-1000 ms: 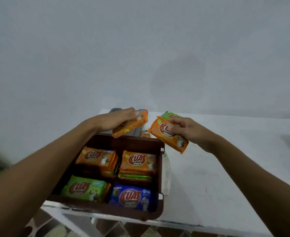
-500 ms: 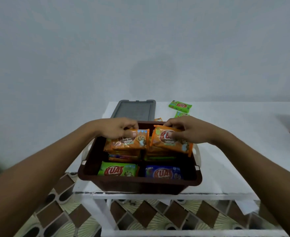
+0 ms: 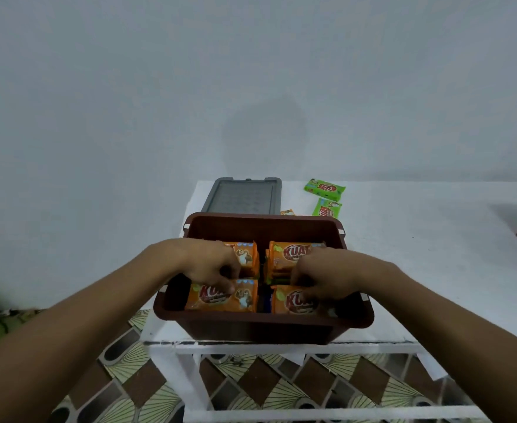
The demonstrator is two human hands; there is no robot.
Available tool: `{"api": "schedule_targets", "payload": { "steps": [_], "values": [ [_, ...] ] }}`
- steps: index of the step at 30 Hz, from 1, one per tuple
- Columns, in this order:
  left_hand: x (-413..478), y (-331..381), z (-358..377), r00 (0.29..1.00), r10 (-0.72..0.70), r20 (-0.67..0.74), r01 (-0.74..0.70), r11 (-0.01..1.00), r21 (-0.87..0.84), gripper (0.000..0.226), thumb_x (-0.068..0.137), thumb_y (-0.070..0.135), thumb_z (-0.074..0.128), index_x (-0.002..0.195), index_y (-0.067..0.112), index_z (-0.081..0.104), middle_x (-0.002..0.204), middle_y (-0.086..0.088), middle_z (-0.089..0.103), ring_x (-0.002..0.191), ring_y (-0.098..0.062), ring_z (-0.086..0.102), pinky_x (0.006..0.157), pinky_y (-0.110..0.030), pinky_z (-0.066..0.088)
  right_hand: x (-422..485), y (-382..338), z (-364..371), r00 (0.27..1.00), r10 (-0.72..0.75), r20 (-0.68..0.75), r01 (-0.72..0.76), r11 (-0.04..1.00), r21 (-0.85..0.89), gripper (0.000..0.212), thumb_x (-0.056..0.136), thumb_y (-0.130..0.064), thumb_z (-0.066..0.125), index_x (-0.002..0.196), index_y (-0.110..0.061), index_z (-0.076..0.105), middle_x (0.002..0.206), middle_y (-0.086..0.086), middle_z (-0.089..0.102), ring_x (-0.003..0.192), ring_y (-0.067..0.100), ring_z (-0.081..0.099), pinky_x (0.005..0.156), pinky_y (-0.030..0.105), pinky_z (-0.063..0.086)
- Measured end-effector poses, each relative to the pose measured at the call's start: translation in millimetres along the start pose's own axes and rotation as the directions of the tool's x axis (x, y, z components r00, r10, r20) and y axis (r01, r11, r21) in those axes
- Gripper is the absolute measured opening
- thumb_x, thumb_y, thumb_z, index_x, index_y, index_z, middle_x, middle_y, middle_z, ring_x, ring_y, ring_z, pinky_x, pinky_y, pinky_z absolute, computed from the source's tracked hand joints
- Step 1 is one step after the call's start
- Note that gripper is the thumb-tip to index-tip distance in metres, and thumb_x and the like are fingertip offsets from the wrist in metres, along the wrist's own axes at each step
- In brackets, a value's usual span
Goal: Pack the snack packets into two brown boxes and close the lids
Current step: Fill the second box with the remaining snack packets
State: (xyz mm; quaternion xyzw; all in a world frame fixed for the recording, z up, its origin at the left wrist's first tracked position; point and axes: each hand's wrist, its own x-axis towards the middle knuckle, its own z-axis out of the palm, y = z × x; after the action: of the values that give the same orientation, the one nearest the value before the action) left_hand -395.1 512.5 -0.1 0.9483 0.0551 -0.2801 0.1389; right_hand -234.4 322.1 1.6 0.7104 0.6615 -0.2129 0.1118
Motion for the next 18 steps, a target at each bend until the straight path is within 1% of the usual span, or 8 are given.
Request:
{"api": "schedule_targets", "payload": {
  "steps": [3, 8, 12, 13, 15, 18],
  "values": [
    [-3, 2, 1, 1.000, -0.007, 0.014, 0.007, 1.000, 0.000, 0.027, 0.091, 0.042, 0.061, 0.111, 0.024, 0.068, 0.109, 0.008, 0.066, 0.097, -0.007, 0.062, 0.085, -0.030, 0.055, -2, -1, 1, 1.000, 0.011, -0.018, -0.010, 1.000, 0.006, 0.032, 0.094, -0.031, 0.057, 0.124, -0.022, 0.063, 0.117, -0.002, 0.065, 0.104, 0.014, 0.060, 0.091, 0.034, 0.052],
    [-2, 4, -1, 0.998, -0.020, 0.060, 0.020, 1.000, 0.007, 0.026, 0.089, 0.043, 0.064, 0.109, 0.027, 0.068, 0.107, 0.011, 0.066, 0.095, -0.005, 0.062, 0.084, -0.027, 0.054, -6, 1, -1, 0.999, -0.032, 0.017, 0.032, 0.999, 0.005, 0.036, 0.093, -0.029, 0.061, 0.128, -0.023, 0.060, 0.123, -0.004, 0.063, 0.110, 0.013, 0.058, 0.095, 0.031, 0.049],
    [-1, 1, -5, 1.000, -0.003, 0.031, 0.003, 1.000, 0.002, 0.034, 0.086, 0.045, 0.067, 0.113, 0.025, 0.068, 0.109, 0.010, 0.068, 0.096, -0.006, 0.065, 0.086, -0.031, 0.056, -9, 4, 1, 0.996, -0.045, -0.071, 0.046, 0.999, 0.010, 0.032, 0.093, -0.028, 0.060, 0.125, -0.024, 0.062, 0.122, -0.005, 0.063, 0.108, 0.012, 0.058, 0.092, 0.029, 0.049],
    [-1, 0, -7, 1.000, 0.015, 0.000, -0.015, 1.000, -0.019, 0.033, 0.086, 0.045, 0.067, 0.112, 0.024, 0.068, 0.107, 0.009, 0.069, 0.094, -0.005, 0.066, 0.085, -0.031, 0.057, -10, 5, 1, 0.993, -0.041, -0.108, 0.045, 0.998, 0.033, 0.029, 0.093, -0.028, 0.059, 0.122, -0.026, 0.064, 0.120, -0.006, 0.063, 0.107, 0.011, 0.057, 0.092, 0.029, 0.050],
    [0, 1, -13, 0.992, 0.053, -0.118, -0.059, 0.997, -0.046, 0.029, 0.088, 0.043, 0.066, 0.109, 0.024, 0.069, 0.102, 0.010, 0.069, 0.090, -0.003, 0.065, 0.080, -0.027, 0.056, -11, 9, -1, 0.981, -0.025, -0.192, 0.038, 0.997, 0.061, 0.022, 0.093, -0.030, 0.059, 0.114, -0.030, 0.066, 0.116, -0.006, 0.064, 0.105, 0.011, 0.054, 0.091, 0.032, 0.050],
    [10, 8, -22, 0.931, 0.075, -0.357, -0.103, 0.993, -0.061, 0.021, 0.090, 0.037, 0.064, 0.109, 0.029, 0.065, 0.096, 0.015, 0.065, 0.084, 0.001, 0.061, 0.073, -0.021, 0.052, -16, 22, -7, 0.948, -0.004, -0.318, 0.005, 1.000, 0.002, 0.021, 0.095, -0.030, 0.055, 0.112, -0.030, 0.066, 0.110, -0.006, 0.065, 0.103, 0.013, 0.056, 0.086, 0.031, 0.049]
  ]
}}
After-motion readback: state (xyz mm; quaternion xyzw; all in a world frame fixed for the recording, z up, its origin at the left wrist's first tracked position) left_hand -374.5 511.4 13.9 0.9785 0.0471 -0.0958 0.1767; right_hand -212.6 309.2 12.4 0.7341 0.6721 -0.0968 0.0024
